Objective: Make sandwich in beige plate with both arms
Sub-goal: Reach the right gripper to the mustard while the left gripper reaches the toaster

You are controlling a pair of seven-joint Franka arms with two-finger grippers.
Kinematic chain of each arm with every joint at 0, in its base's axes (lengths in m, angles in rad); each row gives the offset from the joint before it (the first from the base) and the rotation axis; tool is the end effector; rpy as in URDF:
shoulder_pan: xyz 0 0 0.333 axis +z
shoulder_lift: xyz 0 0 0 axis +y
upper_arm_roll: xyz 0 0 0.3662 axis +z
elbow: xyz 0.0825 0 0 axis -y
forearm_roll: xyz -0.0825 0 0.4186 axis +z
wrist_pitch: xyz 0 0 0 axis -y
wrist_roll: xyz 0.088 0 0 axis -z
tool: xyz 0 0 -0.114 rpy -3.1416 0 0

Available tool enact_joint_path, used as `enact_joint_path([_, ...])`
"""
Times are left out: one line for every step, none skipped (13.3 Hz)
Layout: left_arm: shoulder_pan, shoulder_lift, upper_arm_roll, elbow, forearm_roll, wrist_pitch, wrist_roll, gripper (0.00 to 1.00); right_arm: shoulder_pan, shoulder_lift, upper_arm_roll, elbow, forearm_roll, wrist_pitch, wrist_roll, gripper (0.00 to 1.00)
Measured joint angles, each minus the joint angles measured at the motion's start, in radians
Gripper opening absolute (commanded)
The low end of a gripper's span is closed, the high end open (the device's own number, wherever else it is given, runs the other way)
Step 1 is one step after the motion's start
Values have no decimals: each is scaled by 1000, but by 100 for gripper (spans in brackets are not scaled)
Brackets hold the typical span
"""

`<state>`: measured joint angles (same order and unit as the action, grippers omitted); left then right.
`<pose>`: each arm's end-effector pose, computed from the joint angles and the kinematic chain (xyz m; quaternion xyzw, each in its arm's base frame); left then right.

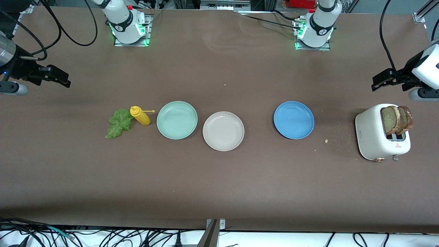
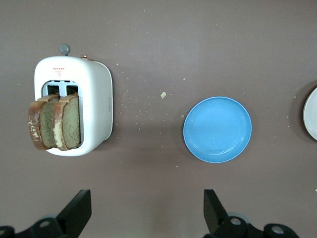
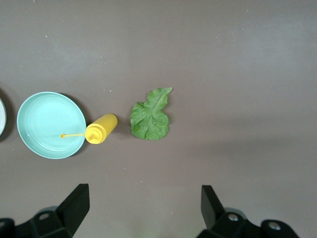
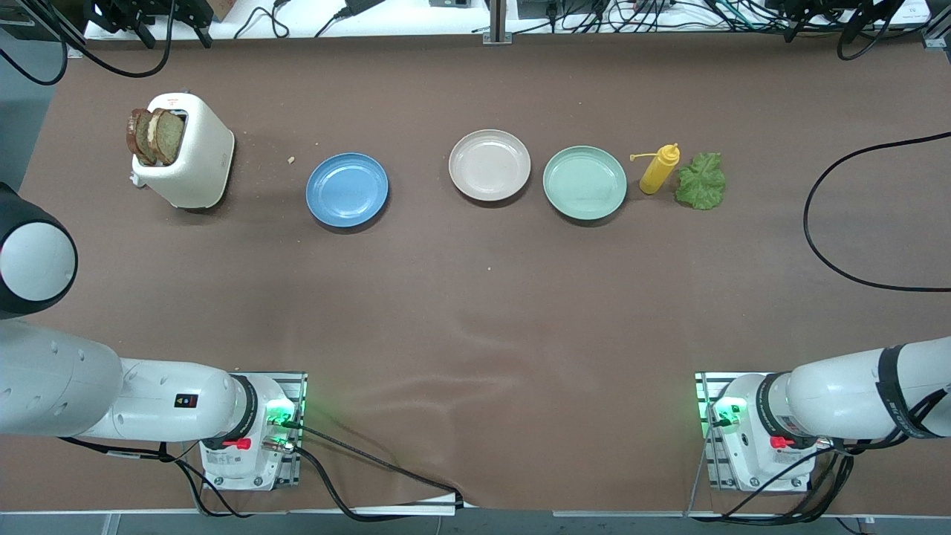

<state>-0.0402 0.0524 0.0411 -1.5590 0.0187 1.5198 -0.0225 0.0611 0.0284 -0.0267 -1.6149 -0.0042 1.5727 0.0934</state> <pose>0.6004 0.0021 0.6383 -0.9988 -0.0118 0.0456 0.0109 0.5957 0.0203 0.6288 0.9989 -0.0294 -0.0351 0.0047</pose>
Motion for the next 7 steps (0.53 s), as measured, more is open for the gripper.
enact_joint_path([3, 5, 1, 0, 3, 0, 0, 100, 0, 12, 0, 0, -1, 0, -23, 100])
enact_joint_path([8, 12, 3, 0, 6, 4, 6, 100, 0, 23, -1, 0, -1, 0, -51, 100])
enact_joint_path([19, 24, 4, -1, 9, 15, 27, 100, -1, 33, -2, 0, -2, 0, -73, 100])
enact_joint_path([38, 39, 7, -1, 10, 28, 58, 100, -1, 41, -3, 0, -2, 1, -82, 100])
enact_joint_path([66, 56, 9, -2, 10, 46, 86, 100, -2, 44, -4, 0, -2, 0, -92, 100])
enact_joint_path([96, 74, 11, -2, 11, 65, 109, 100, -1, 45, -3, 0, -2, -2, -101, 100])
enact_joint_path([122, 94, 12, -2, 11, 85, 129, 100, -1, 45, -3, 0, -2, -9, -116, 100])
